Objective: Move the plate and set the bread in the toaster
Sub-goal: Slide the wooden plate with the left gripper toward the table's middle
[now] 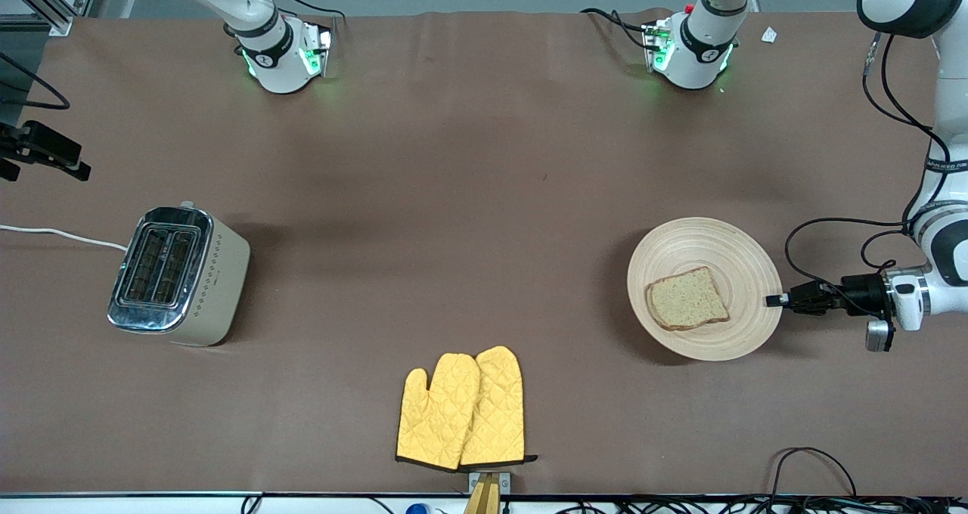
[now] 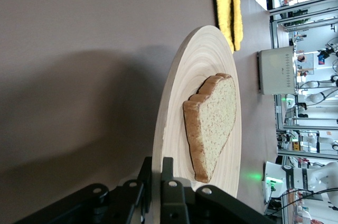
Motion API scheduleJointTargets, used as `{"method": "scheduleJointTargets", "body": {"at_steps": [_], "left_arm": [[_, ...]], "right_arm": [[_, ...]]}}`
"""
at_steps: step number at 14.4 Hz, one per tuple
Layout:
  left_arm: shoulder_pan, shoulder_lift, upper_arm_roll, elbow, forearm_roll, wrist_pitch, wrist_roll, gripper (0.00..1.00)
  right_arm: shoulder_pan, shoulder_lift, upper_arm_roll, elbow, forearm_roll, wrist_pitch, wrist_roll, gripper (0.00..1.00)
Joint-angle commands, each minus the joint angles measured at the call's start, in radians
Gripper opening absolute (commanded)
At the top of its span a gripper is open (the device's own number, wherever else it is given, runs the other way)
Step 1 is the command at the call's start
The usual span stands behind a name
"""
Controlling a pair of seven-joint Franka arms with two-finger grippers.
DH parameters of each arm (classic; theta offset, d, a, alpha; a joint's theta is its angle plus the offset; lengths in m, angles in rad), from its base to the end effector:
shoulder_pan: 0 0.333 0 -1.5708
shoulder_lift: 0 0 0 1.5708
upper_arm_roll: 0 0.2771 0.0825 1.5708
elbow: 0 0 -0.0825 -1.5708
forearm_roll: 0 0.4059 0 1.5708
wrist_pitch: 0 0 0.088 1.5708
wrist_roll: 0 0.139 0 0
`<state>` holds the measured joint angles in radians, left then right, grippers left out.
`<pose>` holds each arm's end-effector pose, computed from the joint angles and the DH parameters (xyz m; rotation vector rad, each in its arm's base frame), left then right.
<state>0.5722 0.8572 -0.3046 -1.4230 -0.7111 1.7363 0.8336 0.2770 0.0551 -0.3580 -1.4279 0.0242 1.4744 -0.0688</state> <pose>0.6543 0.1187 0.1471 2.1065 -0.2102 0.0621 0.5795 -0.0383 0.5851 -3.1364 0.0149 0.0075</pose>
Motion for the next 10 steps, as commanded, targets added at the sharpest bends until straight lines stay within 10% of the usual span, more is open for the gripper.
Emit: {"method": "scheduleJointTargets", "body": {"at_steps": [1,10], "left_arm": [[0.009,-0.027,-0.057,-0.025,-0.001,-0.023,-0.034,0.02],[0.023,-0.047,-0.329,-0.263,-0.022,0.328,-0.068,0.02]], "right_arm": [[-0.015,-0.011,0.007,-0.013,0.017,0.0,0.001,1.0],[-0.015,-0.011,0.007,-0.013,0.017,0.0,0.001,1.0]]}}
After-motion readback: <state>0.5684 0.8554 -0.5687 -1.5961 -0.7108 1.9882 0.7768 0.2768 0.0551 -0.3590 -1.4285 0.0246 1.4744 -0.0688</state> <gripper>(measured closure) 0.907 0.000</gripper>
